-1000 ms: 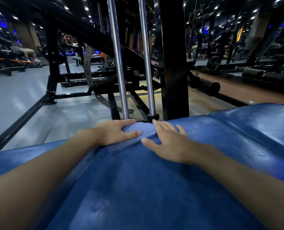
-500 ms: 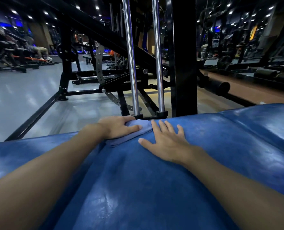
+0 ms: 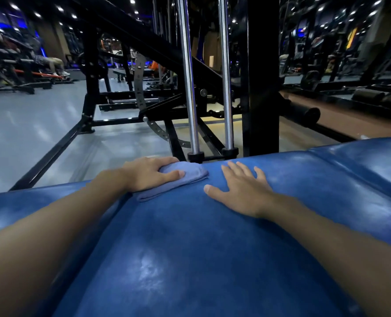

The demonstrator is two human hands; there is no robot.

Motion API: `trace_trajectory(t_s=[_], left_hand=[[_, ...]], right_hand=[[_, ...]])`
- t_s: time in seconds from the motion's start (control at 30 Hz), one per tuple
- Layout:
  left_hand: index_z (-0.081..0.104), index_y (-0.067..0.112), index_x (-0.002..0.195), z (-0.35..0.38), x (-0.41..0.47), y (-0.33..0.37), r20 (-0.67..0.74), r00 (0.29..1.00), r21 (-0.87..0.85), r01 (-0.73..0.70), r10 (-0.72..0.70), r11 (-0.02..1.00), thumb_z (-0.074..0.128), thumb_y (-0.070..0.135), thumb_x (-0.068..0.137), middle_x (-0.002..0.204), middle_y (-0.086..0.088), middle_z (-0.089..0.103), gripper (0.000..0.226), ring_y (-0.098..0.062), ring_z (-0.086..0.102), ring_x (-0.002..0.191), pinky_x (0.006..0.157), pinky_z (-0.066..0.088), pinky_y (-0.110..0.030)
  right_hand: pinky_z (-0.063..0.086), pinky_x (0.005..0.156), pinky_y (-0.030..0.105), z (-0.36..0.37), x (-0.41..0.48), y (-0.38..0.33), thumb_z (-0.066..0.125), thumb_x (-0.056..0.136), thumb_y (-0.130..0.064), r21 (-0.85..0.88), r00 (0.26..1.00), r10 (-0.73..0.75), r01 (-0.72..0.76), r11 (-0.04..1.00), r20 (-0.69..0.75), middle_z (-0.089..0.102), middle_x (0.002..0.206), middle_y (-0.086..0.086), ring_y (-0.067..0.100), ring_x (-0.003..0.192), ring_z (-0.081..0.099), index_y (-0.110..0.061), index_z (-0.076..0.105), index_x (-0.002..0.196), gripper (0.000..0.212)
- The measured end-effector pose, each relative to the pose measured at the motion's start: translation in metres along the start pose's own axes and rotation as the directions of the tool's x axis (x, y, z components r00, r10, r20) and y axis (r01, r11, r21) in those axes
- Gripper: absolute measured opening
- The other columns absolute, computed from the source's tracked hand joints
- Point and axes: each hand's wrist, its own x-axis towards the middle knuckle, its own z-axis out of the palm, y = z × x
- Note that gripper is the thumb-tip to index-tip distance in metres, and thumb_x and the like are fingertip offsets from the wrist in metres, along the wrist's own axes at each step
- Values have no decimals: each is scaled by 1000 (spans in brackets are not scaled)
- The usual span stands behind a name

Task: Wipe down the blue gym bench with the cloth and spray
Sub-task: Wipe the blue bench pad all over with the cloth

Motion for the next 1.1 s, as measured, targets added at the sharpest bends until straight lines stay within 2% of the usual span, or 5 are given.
trace_trajectory(t_s=[0.17,0.27,0.47,0.87,1.1], left_hand=[[36,45,147,-12,-22,-35,14,1000,21,12,-13,1000,39,72,90,150,9,46,63,-18,43,135,101,29,-28],[36,44,146,-12,-22,-33,23,1000,33,-11,10,999,40,72,90,148,7,48,63,-20,45,134,102,31,-31],[34,43,147,-7,-4,-33,39,995,0,-88,88,996,41,76,86,150,7,47,70,-21,46,134,111,34,-39],[37,50,142,-32,-55,-129,42,993,-25,-111,112,994,40,77,87,142,13,52,62,-16,47,131,104,33,-28],[38,47,143,-33,-48,-119,56,992,10,-110,109,994,39,73,90,143,8,52,58,-20,49,130,103,35,-33]], right_hand=[[-8,116,59,-4,1,-38,21,90,-72,-78,1000,11,-10,997,7,-1,164,1,17,150,-10,-17,13,154,84],[-8,116,57,8,-1,-81,21,86,-76,69,997,-82,82,994,-4,-2,164,-3,13,149,-8,-19,-2,155,92],[-4,118,54,19,3,-90,20,79,-84,25,999,-23,24,999,-37,-1,164,-8,10,149,-7,-23,-8,154,101],[-2,117,56,5,4,-143,33,89,-67,36,997,66,-67,997,27,8,163,1,17,149,-1,-25,18,152,78],[-8,115,60,33,9,-183,21,75,-88,23,1000,19,-19,1000,-12,-6,164,-1,15,149,-12,-21,-11,154,108]])
